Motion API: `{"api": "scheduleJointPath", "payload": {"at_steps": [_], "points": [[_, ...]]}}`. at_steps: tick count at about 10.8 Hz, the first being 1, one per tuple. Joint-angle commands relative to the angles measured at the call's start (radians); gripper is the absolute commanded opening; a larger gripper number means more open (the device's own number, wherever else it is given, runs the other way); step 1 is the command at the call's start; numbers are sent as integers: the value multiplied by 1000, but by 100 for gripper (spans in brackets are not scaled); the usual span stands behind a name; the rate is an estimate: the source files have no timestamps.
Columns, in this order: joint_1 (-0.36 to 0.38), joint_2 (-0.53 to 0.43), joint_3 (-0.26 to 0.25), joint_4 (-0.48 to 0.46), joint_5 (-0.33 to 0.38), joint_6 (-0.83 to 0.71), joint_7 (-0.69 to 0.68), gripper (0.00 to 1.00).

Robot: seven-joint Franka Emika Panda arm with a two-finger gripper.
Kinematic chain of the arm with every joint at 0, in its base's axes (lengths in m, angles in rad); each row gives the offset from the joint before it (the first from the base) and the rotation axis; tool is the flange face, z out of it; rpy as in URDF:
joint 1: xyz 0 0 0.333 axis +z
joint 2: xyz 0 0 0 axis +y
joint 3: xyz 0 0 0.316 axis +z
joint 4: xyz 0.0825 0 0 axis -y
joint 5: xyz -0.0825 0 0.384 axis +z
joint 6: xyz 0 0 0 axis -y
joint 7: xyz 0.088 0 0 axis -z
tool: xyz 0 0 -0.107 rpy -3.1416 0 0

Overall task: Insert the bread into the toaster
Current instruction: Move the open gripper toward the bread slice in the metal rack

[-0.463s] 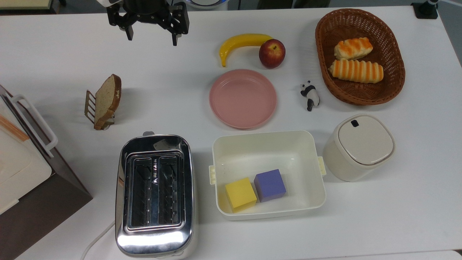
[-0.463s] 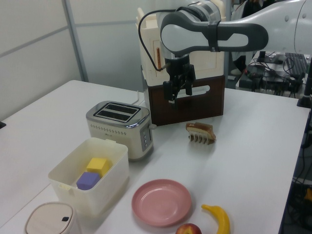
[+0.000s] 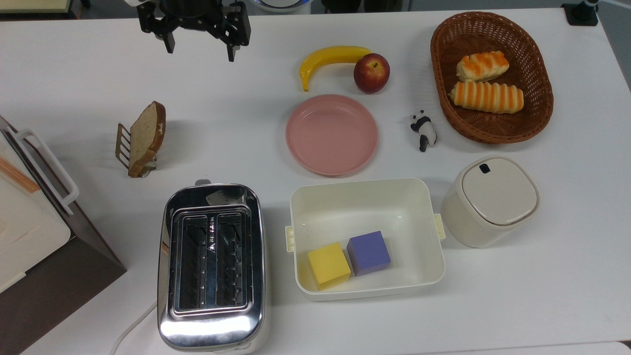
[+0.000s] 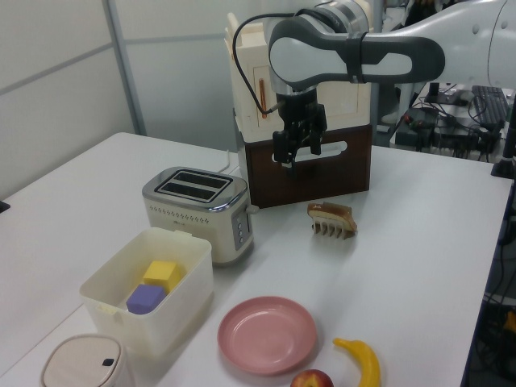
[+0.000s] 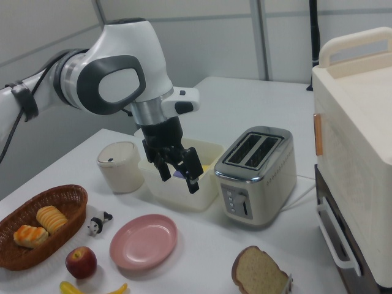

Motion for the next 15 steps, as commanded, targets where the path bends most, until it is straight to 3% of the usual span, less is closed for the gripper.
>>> {"api": "scheduleJointPath", "payload": {"at_steps": [1,3,5,9,11,15], "points": [[8,-31,-9,-35,8,33,9,100],[0,-87,-9,-108,5,83,2,100],[11,-231,-7,-320,-11,249,-3,100],[17,-457,-1,-654,-162,458,-47,100],[3,-493,-1,-769,-202,550,-157,100],[-41,-438,-10,-904,-295,797,-189,100]]}}
